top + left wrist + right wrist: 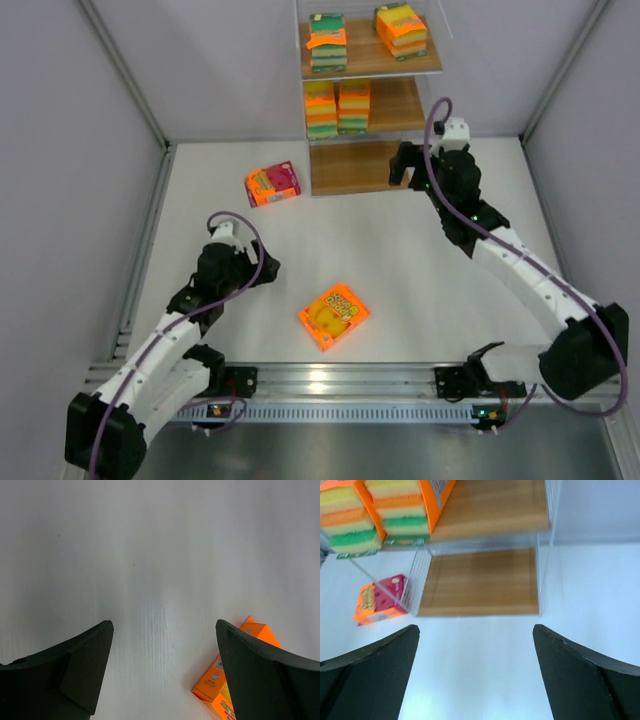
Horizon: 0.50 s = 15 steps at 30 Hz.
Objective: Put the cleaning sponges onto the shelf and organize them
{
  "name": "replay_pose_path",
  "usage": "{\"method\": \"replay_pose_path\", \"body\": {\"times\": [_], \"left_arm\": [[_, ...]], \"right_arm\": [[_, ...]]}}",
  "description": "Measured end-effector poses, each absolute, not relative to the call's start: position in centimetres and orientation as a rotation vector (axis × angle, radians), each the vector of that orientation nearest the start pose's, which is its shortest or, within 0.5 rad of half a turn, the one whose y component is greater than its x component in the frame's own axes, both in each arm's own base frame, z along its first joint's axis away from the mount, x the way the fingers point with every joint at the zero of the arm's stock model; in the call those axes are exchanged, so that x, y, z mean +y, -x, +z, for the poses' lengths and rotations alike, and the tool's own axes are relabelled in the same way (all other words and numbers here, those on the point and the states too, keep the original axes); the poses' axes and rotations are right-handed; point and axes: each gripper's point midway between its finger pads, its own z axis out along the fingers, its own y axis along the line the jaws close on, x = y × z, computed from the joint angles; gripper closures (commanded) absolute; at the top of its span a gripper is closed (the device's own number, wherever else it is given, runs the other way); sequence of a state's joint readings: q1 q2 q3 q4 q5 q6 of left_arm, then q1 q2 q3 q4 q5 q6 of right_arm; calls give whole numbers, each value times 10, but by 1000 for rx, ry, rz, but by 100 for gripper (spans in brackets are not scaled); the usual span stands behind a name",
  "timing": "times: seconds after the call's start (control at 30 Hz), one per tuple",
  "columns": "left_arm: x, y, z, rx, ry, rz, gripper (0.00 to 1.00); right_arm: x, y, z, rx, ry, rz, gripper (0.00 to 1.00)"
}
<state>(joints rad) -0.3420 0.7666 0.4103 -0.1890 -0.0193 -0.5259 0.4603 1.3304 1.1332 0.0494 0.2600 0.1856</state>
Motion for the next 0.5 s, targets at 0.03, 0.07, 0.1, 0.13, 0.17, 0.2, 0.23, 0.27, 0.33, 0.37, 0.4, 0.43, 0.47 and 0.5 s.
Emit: {"method": "replay_pose_path", "body": {"times": [0.03, 0.07, 0.1, 0.13, 0.17, 0.2, 0.23, 0.27, 0.33, 0.37, 0.4, 0.43, 0.47, 0.5], "left_arm": [[-114, -255, 111, 2152, 186, -514, 12], [-124, -257, 117, 2164, 145, -564, 13], [-134, -257, 124, 2172, 107, -618, 13], [-142, -257, 130, 2175, 74, -665, 13], [-151, -256, 137, 2174, 36, -715, 10], [-161, -253, 143, 2177, -9, -761, 9], [-171, -249, 150, 2184, -61, -787, 8], [-180, -245, 156, 2186, -120, -793, 8], [-208, -232, 168, 2199, -271, -787, 8], [-226, -224, 172, 2204, -356, -787, 7], [-242, -216, 175, 2206, -425, -785, 7], [-260, -207, 174, 2213, -495, -781, 7], [-270, -199, 171, 2226, -541, -772, 7], [-279, -192, 162, 2251, -575, -730, 7]], "right_arm": [[160, -401, 301, 1743, 3, 295, 0], [157, -387, 296, 1771, -33, 328, 1], [155, -374, 289, 1801, -64, 361, 1], [153, -360, 280, 1834, -107, 407, 1], [152, -346, 269, 1874, -140, 442, 1], [151, -333, 255, 1915, -168, 473, 1], [149, -321, 239, 1957, -197, 491, 1], [146, -306, 218, 2014, -231, 502, 1], [139, -282, 181, 2117, -278, 494, 1], [136, -273, 168, 2157, -296, 484, 1], [134, -264, 154, 2194, -307, 481, 1], [134, -258, 146, 2219, -305, 488, 1], [136, -251, 137, 2241, -288, 508, 0], [140, -245, 130, 2261, -260, 536, 1]]}}
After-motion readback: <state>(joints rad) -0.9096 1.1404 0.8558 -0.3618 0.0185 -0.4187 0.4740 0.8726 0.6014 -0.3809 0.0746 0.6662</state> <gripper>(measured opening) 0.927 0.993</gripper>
